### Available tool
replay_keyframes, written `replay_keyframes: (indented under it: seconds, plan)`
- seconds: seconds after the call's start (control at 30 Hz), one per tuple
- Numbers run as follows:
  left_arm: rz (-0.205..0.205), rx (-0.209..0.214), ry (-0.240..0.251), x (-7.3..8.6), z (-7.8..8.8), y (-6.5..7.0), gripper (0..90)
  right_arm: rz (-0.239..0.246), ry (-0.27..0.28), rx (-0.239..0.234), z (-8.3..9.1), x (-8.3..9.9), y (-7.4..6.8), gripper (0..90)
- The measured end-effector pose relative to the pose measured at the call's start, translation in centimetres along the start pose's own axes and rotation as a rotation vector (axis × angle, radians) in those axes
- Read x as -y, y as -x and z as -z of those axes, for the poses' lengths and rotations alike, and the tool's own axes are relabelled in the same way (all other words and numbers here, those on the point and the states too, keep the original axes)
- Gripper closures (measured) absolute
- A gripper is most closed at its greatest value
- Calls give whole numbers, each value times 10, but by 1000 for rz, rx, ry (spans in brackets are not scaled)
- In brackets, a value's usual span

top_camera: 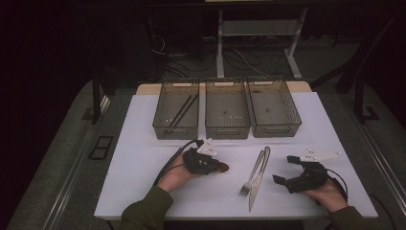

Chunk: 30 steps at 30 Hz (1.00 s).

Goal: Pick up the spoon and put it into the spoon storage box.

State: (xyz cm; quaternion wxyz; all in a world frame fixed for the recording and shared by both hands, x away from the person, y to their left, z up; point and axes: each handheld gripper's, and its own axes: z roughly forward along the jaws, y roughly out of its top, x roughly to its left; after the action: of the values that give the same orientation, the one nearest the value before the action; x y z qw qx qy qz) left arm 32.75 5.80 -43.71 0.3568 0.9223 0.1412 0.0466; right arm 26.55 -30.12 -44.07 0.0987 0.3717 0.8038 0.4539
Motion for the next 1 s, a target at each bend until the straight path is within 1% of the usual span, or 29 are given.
replay_keyframes:
  seconds: [0.23,0.4,0.47,0.53,0.73,0.9,1.0]
  plan:
    - [13,21,7,0,1,-1,821,0,0,0,0,0,0,10]
    - [17,28,6,0,2,-2,824,1,-2,-1,0,0,0,10]
    - [34,27,15,0,1,-2,825,1,-3,-1,0,0,0,10]
    - [34,29,11,0,1,-2,827,1,-2,-1,0,0,0,10]
    - [38,10,22,-1,4,-3,827,2,-2,-1,0,0,0,10]
    - [63,-6,42,-1,8,-6,827,3,-3,-2,-1,0,0,10]
    - [68,-15,48,-2,10,-7,827,3,-3,-2,-1,0,-1,10]
